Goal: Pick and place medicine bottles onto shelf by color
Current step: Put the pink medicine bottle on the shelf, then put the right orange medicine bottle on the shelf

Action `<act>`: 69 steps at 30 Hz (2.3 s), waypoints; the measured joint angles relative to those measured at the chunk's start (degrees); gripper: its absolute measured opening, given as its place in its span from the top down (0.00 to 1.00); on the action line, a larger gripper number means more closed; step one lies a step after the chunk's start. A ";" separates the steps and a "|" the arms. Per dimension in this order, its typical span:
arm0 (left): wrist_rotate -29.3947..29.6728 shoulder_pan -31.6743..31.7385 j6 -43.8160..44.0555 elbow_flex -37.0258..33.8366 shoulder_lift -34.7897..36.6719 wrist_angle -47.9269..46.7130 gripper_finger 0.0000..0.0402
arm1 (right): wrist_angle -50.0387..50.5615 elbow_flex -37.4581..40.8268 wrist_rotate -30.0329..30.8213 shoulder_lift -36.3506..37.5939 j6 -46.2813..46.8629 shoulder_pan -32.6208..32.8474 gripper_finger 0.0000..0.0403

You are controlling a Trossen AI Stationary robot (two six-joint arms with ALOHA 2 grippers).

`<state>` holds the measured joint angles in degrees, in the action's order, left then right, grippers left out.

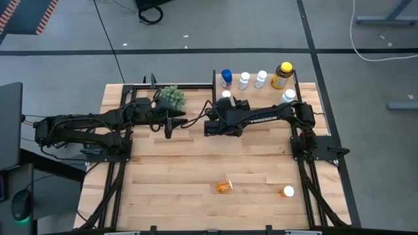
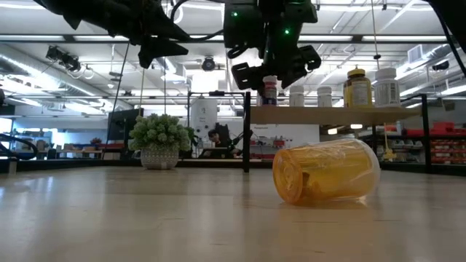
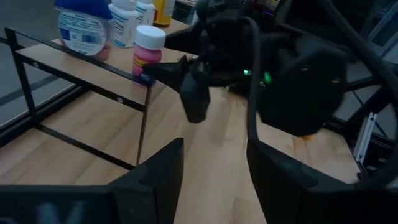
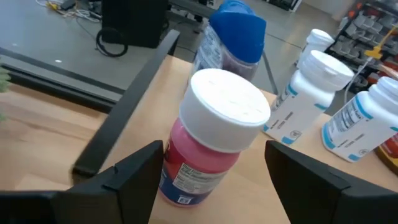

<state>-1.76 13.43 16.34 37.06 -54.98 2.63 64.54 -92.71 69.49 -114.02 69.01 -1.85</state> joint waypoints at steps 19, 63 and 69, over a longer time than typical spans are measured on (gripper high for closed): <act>-0.03 -2.31 1.18 0.00 0.00 0.09 0.56 | 0.28 -0.46 0.50 0.22 -0.58 0.28 0.28; -6.57 -26.80 22.42 18.42 -1.78 -7.30 0.57 | 9.28 -25.89 -55.83 0.98 57.10 39.37 0.28; -6.84 -27.16 11.25 33.25 -12.38 -22.88 0.57 | 9.12 -22.15 -62.47 0.92 59.20 42.03 0.28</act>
<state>-8.60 -13.73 27.59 70.31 -67.36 -20.24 73.66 -114.85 7.02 -113.10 128.21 40.18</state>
